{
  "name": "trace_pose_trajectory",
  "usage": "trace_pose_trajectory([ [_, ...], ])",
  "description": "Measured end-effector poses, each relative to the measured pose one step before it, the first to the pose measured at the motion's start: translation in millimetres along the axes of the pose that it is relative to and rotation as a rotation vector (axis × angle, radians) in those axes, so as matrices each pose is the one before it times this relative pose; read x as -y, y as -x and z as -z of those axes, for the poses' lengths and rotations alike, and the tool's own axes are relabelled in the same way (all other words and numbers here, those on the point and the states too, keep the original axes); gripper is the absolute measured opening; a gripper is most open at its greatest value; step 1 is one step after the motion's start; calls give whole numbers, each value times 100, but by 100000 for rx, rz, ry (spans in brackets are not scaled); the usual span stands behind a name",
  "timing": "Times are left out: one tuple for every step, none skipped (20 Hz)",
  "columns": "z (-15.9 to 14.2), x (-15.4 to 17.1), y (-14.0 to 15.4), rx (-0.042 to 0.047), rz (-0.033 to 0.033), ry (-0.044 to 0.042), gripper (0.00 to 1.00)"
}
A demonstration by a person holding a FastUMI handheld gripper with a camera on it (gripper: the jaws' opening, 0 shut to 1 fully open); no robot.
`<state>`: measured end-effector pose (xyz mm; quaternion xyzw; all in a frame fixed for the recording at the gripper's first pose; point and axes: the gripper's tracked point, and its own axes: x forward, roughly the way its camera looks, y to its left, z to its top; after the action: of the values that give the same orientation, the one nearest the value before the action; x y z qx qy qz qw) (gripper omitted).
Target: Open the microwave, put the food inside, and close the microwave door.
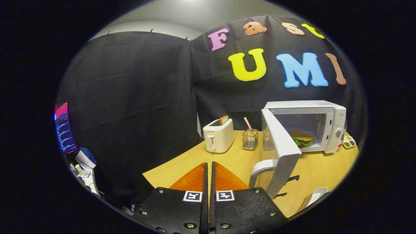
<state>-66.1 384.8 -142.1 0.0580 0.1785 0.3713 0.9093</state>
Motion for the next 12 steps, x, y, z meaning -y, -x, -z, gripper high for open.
trace_pose_trajectory([
  [752, 578, -575, -2598, 271, 261, 2],
  [611, 608, -330, -2206, 366, 461, 3],
  [165, 652, -244, -926, 764, 92, 4],
  [295, 834, -292, -1130, 867, -195, 4],
  [119, 732, -100, -676, 487, -561, 4],
  [21, 420, 199, -542, -778, -988, 3],
  [109, 120, -644, -607, -893, -730, 3],
  [17, 226, 483, 7, 588, 1224, 1],
  [-194, 611, 87, 29, 1091, 1763, 1],
  [-238, 1143, 194, 44, 409, 597, 1],
  [-182, 894, 14, 91, -306, -481, 1],
  [-87, 817, 46, -169, 138, -560, 1],
])
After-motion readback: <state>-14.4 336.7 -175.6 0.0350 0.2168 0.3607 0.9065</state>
